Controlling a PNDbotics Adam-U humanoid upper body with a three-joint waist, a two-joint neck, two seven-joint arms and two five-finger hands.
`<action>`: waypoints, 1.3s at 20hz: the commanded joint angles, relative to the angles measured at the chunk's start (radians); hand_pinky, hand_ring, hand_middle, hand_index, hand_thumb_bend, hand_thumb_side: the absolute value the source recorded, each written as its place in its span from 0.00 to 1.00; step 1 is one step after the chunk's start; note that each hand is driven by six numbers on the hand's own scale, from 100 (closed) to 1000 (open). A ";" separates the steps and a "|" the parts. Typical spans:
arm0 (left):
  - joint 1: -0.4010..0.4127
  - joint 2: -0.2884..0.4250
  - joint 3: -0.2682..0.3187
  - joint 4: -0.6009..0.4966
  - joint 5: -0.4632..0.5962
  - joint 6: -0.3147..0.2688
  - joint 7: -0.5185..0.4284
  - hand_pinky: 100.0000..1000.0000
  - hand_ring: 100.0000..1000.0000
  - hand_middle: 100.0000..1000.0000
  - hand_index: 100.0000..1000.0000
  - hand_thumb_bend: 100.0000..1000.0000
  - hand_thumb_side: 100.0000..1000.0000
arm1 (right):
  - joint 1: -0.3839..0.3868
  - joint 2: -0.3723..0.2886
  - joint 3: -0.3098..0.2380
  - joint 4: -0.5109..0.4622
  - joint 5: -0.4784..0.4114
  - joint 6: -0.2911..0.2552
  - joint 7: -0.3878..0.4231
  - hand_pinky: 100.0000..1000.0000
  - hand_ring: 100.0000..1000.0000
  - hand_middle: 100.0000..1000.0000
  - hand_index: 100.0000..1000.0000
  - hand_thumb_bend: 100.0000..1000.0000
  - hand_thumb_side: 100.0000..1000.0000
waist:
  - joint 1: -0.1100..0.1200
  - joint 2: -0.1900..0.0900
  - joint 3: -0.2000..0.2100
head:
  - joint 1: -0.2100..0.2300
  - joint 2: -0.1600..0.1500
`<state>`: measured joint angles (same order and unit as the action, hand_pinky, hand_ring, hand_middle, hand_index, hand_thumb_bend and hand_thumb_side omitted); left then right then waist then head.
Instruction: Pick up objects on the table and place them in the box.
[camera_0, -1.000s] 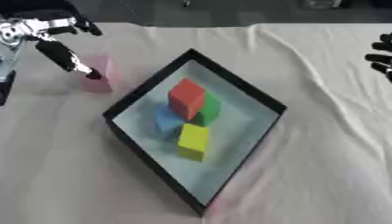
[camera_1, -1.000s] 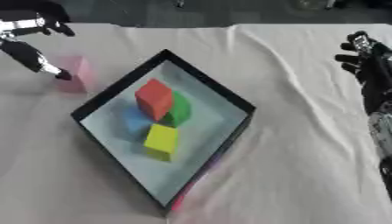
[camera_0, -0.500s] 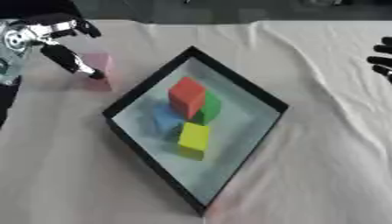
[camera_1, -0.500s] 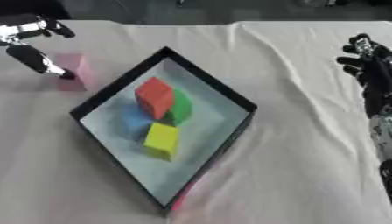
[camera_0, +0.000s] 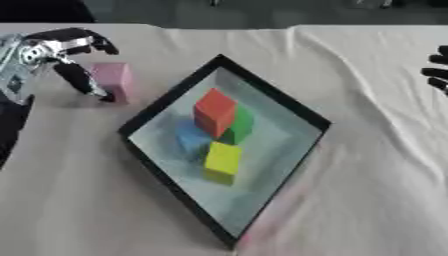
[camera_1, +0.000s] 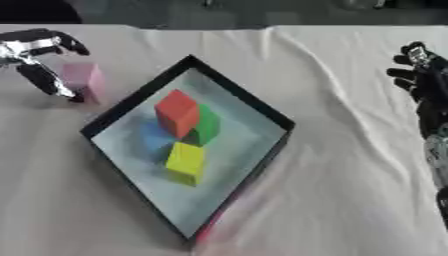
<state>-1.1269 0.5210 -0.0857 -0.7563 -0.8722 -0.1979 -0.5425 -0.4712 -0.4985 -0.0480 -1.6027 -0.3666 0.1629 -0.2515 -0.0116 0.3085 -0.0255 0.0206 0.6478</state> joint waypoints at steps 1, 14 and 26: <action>-0.015 0.014 0.016 -0.009 -0.012 0.001 0.000 0.88 0.90 0.77 0.83 0.59 0.00 | -0.013 -0.020 -0.002 -0.020 -0.003 -0.001 -0.004 0.88 0.72 0.71 0.77 0.00 0.63 | -0.004 -0.005 -0.002 | 0.005 -0.016; -0.039 0.041 -0.048 -0.250 0.105 -0.047 0.046 0.66 0.58 0.41 0.47 0.40 0.00 | -0.007 -0.029 -0.010 -0.021 -0.004 -0.003 -0.005 0.88 0.72 0.71 0.77 0.00 0.62 | -0.005 -0.012 0.001 | 0.002 -0.002; -0.020 -0.008 -0.436 -0.801 0.412 0.027 -0.231 0.68 0.62 0.48 0.51 0.43 0.00 | -0.031 -0.047 -0.011 -0.028 -0.021 -0.011 -0.004 0.88 0.72 0.71 0.77 0.00 0.61 | 0.002 -0.039 0.001 | -0.014 0.009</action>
<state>-1.1331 0.5192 -0.5038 -1.5471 -0.4533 -0.1777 -0.7518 -0.4873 -0.5102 -0.0546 -1.6040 -0.3837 0.1539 -0.2590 -0.0113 0.3105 -0.0240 0.0076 0.6584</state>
